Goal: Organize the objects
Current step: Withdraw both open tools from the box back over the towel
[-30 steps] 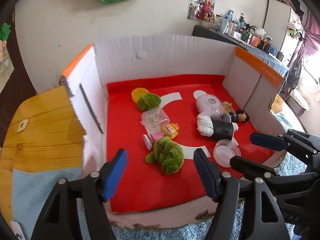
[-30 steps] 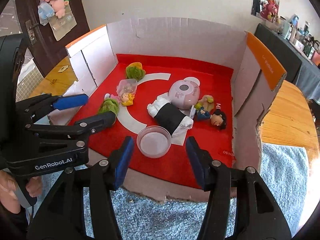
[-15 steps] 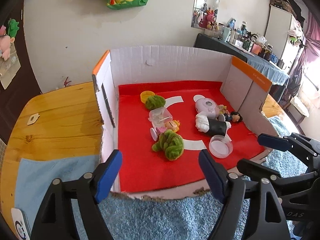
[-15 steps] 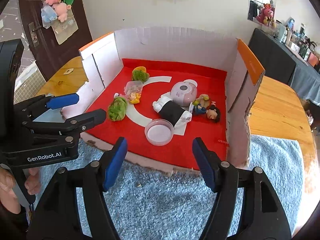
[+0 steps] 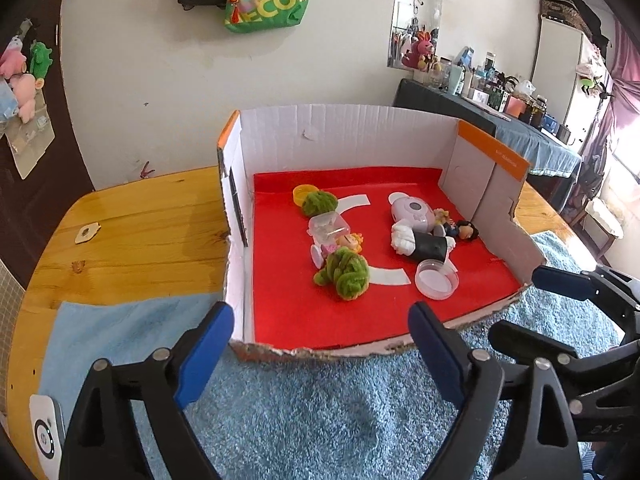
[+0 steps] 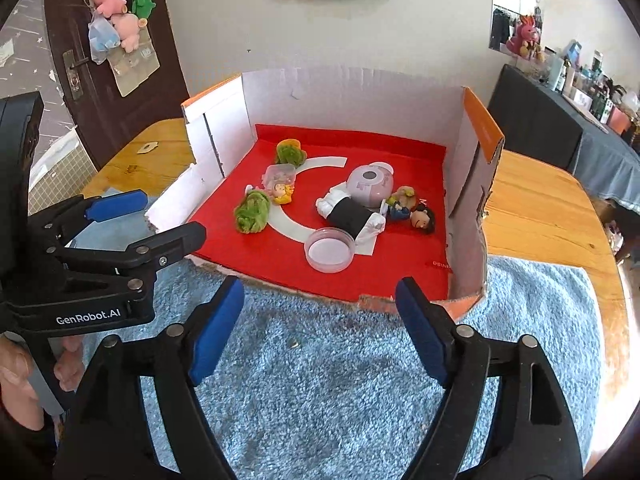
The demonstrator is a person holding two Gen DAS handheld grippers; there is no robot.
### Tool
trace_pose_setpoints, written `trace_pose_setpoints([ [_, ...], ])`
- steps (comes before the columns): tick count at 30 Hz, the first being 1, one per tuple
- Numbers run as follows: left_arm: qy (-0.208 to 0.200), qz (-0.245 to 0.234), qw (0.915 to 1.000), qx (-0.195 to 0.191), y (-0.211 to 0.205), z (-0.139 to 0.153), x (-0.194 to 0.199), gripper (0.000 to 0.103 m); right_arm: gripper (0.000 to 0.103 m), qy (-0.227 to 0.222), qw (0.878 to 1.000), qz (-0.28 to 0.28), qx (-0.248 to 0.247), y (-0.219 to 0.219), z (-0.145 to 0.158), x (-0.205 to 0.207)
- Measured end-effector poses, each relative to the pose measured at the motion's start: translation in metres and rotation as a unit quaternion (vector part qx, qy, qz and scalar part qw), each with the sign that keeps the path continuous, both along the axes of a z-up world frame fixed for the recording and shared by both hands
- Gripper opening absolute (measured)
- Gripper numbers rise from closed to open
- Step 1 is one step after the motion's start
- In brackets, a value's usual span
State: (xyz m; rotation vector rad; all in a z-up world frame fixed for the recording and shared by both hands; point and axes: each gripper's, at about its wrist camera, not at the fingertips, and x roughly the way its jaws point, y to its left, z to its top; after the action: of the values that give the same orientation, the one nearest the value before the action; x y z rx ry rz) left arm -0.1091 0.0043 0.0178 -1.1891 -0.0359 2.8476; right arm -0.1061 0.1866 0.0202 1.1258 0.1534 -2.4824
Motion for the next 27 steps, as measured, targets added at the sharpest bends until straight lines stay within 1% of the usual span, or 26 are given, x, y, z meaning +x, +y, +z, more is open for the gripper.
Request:
trace_pose_setpoints([
  [2, 0.004, 0.004, 1.0000, -0.003, 0.000, 0.000, 0.004, 0.101, 0.081, 0.001, 1.000, 0.000, 0.000, 0.000, 0.000, 0.004],
  [5, 0.009, 0.008, 0.9999, -0.005, 0.000, 0.001, 0.009, 0.101, 0.081, 0.000, 1.000, 0.000, 0.000, 0.000, -0.001, 0.008],
  [7, 0.010, 0.010, 0.9999, -0.005, -0.001, 0.001, 0.011, 0.103, 0.081, 0.000, 1.000, -0.001, -0.001, 0.001, -0.001, 0.011],
  [10, 0.012, 0.014, 0.9998, -0.008, -0.003, 0.000, 0.016, 0.103, 0.086, 0.000, 1.000, -0.003, -0.003, 0.002, -0.002, 0.016],
  [15, 0.008, 0.019, 0.9998, -0.003, -0.007, -0.004, 0.022, 0.103, 0.087, -0.002, 1.000, -0.003, 0.000, 0.003, -0.005, 0.022],
  [19, 0.003, 0.019, 0.9998, 0.003, -0.009, -0.010, 0.029, 0.103, 0.093, -0.005, 1.000, -0.005, -0.001, 0.004, -0.008, 0.027],
  [23, -0.006, 0.017, 0.9998, 0.009, -0.010, -0.016, 0.036, 0.103, 0.093, -0.008, 1.000, -0.007, -0.001, 0.004, -0.012, 0.033],
  [27, -0.011, 0.024, 0.9997, 0.002, -0.010, -0.023, 0.042, 0.103, 0.093, -0.013, 1.000, -0.009, -0.003, 0.005, -0.016, 0.037],
])
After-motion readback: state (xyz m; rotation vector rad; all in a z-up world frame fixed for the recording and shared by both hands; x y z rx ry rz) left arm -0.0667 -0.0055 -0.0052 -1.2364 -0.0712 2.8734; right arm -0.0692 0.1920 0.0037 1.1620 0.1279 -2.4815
